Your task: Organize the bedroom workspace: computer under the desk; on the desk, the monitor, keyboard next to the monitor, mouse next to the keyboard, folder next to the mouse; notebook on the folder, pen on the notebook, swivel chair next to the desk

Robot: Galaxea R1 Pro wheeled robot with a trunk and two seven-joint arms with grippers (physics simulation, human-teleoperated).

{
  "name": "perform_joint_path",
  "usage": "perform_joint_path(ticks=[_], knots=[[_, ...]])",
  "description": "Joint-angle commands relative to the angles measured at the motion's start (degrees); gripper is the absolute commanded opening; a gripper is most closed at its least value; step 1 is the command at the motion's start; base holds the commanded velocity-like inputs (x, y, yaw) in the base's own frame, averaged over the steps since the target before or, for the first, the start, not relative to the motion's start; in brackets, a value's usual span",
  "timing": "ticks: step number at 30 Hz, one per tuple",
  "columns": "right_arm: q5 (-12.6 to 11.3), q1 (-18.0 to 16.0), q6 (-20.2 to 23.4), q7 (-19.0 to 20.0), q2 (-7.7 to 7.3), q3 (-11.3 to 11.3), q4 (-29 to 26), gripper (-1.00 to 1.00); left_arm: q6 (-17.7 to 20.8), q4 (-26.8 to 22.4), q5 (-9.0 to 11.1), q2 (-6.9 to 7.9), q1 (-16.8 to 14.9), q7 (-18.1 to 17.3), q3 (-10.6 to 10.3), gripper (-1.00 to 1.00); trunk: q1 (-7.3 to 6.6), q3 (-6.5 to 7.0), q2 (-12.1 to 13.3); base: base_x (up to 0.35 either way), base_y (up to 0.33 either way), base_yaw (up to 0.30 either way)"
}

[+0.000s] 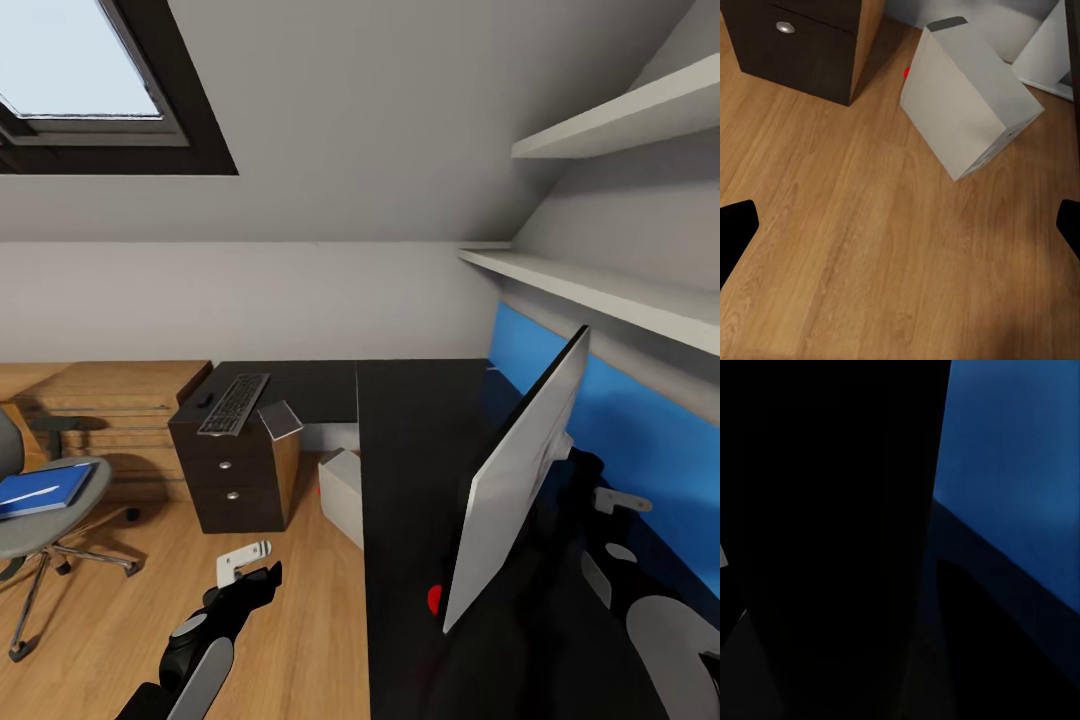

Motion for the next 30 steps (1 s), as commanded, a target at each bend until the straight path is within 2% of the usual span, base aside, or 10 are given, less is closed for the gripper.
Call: perform_joint_path(ticks=[1,14,19,24,25,30], knots=[[0.0,0.0,-0.3,-0.2,-0.03,0.4,0.1,-1.0,0.1,-0.1,0.5,0.06,-0.1,0.5,-0.1,1.0,0.01,-0.08,0.0,0.006,-0.003,0.0],[0.0,0.0,-0.3,-0.2,0.0,0.4,0.1,-1.0,0.1,-0.1,0.4,0.06,-0.1,0.5,-0.1,1.0,0.01,-0.08,0.0,0.001,0.0,0.0],[2.5,0.0,-0.3,-0.2,0.03,0.4,0.1,-1.0,0.1,-0.1,0.4,0.06,-0.1,0.6,-0.1,1.0,0.01,-0.08,0.0,0.0,0.0,0.0],[3.1,0.0,-0.3,-0.3,0.04,0.3,0.2,-1.0,0.1,-0.1,0.4,0.06,-0.1,0.6,-0.1,1.0,0.01,-0.08,0.0,0.0,0.0,0.0],[3.2,0.0,-0.3,-0.3,0.04,0.3,0.2,1.0,0.1,-0.1,0.4,0.06,-0.1,0.6,-0.1,1.0,0.01,-0.08,0.0,0.0,0.0,0.0],[3.3,0.0,-0.3,-0.3,0.04,0.3,0.2,1.0,0.1,-0.1,0.4,0.06,-0.1,0.5,-0.1,1.0,0.01,-0.08,0.0,0.0,0.0,0.0]])
